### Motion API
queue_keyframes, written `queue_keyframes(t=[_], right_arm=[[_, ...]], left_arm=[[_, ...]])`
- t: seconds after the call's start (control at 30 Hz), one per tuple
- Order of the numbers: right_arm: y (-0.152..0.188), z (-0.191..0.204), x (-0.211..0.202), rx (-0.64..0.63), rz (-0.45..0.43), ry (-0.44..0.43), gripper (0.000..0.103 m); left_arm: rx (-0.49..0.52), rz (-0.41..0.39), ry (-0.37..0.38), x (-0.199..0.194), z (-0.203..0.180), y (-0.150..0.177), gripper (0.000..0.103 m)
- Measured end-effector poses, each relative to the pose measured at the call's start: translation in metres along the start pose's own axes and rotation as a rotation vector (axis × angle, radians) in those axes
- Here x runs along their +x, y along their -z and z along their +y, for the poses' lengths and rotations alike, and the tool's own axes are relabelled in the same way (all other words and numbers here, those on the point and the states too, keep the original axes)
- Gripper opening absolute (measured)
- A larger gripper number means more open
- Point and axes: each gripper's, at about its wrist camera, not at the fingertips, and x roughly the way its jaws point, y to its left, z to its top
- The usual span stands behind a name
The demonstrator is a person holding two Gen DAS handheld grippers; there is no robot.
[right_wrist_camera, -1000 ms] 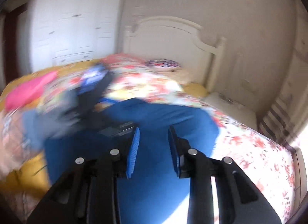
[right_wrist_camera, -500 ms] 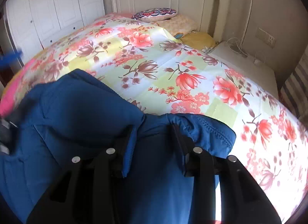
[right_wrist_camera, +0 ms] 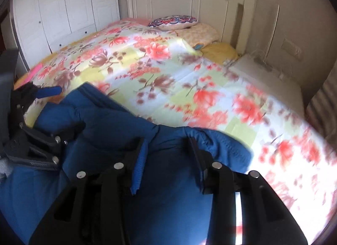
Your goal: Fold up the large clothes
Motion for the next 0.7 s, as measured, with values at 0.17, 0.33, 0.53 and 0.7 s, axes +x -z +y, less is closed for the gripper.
queue_keyframes(t=[0.17,0.33,0.53,0.7], right_arm=[[-0.01,-0.018,-0.023,0.148,-0.149,0.019,0.038],[0.005,0.001,0.041,0.048,0.042,0.066,0.041],[-0.013,0.018,0.024,-0.051,0.045,0.173,0.04],[-0.011,0.019,0.028,-0.006,0.029,0.162,0.026]], left_arm=[[-0.014,-0.015,0.014,0.001,0.003,0.0,0.099],[-0.04,-0.038,-0.006,-0.002,0.007,0.003,0.099],[-0.035,-0.058,-0.023,-0.006,0.007,0.004,0.099],[-0.038,-0.069,-0.04,-0.01,0.008,0.006,0.099]])
